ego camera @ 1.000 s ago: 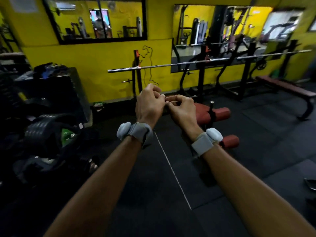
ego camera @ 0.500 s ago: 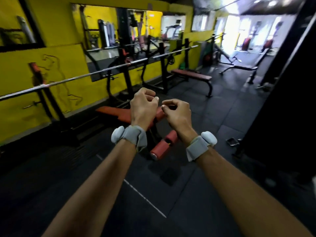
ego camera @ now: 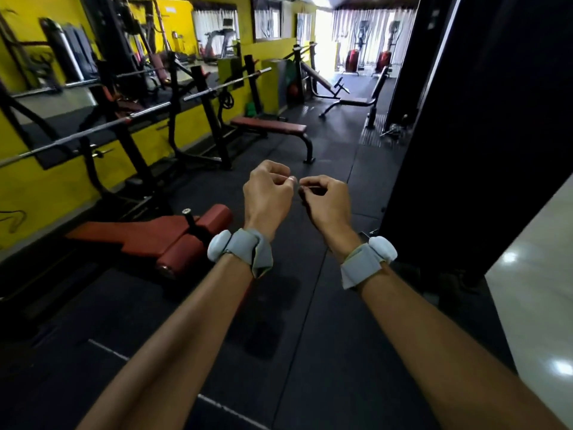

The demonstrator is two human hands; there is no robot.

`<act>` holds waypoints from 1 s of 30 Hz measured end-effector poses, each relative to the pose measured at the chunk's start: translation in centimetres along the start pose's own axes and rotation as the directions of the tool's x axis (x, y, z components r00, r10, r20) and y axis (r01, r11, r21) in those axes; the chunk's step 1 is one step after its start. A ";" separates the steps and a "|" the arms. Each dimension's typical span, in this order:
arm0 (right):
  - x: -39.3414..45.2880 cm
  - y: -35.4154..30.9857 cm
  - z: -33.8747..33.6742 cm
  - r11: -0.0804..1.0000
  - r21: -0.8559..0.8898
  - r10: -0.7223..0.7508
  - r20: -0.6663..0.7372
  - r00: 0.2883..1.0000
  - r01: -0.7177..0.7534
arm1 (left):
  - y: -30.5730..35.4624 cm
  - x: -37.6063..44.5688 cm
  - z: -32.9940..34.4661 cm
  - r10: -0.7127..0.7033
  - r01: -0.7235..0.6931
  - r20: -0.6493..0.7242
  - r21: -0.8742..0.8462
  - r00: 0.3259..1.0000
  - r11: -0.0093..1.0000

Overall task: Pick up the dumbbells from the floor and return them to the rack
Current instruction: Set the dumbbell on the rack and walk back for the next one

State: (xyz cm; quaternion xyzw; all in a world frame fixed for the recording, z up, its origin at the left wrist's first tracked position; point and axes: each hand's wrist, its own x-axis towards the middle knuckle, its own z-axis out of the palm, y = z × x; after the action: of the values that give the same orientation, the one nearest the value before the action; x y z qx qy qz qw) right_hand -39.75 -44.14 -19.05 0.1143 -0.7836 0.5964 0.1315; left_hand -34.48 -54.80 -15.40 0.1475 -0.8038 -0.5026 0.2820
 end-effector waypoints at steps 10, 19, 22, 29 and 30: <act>19.2 6.1 0.4 1.000 0.022 -0.011 0.038 0.999 0.011 | 0.3 15.2 11.5 -0.003 0.005 -0.022 0.071 1.000 0.997; 33.7 12.2 3.8 0.995 0.077 0.063 0.029 0.998 -0.065 | -3.5 28.8 20.0 -0.020 0.019 0.013 0.052 1.000 0.998; 40.9 15.1 6.1 0.996 0.047 0.076 0.002 0.997 -0.076 | -5.6 36.7 24.4 -0.037 0.036 0.045 0.017 0.998 0.999; 55.3 18.6 10.3 0.994 0.027 0.109 -0.056 0.992 -0.108 | -7.4 51.9 30.6 -0.035 0.040 0.105 -0.041 0.994 0.998; 57.1 19.0 10.8 0.993 0.026 0.113 -0.070 0.991 -0.111 | -7.5 53.8 31.3 -0.020 0.025 0.110 -0.037 0.994 0.999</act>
State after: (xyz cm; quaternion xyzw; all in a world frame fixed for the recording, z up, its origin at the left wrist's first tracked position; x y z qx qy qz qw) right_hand -100.53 -50.81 -19.47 0.0503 -0.7771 0.6149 0.1244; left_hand -96.54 -63.45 -16.18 0.1233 -0.8066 -0.5284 0.2344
